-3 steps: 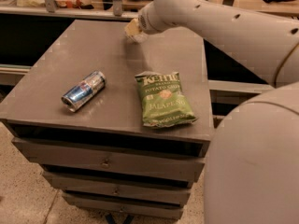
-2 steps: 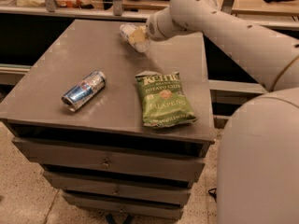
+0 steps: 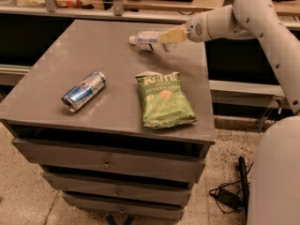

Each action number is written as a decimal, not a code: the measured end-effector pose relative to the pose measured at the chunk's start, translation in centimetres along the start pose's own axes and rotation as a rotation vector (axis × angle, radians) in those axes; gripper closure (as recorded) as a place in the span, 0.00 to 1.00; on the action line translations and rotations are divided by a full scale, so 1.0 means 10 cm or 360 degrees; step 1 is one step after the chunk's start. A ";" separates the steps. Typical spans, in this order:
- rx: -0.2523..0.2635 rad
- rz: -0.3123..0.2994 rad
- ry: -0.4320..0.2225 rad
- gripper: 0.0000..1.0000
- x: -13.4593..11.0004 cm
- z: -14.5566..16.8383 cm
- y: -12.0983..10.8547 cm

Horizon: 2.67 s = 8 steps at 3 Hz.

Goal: Move blue plastic bottle near redbull can

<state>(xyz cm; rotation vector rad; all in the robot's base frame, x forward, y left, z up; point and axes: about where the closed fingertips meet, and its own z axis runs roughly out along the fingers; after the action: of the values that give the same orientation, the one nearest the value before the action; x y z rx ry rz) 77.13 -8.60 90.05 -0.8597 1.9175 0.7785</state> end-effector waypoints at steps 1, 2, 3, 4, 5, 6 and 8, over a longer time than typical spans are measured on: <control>-0.0184 -0.0446 0.0005 1.00 -0.20 -0.34 0.19; -0.0371 -0.0642 0.0026 1.00 -0.21 -0.35 0.41; -0.0621 -0.0763 0.0041 1.00 -0.17 -0.26 0.73; -0.0795 -0.0836 0.0031 1.00 -0.22 -0.21 1.01; -0.0845 -0.0829 0.0012 1.00 -0.25 -0.14 1.13; -0.0843 -0.0801 0.0030 0.85 -0.27 -0.10 1.21; -0.0618 -0.0701 0.0052 0.36 -0.21 -0.02 1.39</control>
Offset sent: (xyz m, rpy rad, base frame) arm -0.0505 -0.0069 0.0591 -0.1429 -0.3200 0.5977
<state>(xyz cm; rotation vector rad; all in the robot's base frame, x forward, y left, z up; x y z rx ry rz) 66.64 -0.33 94.51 -1.4785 1.5377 0.8747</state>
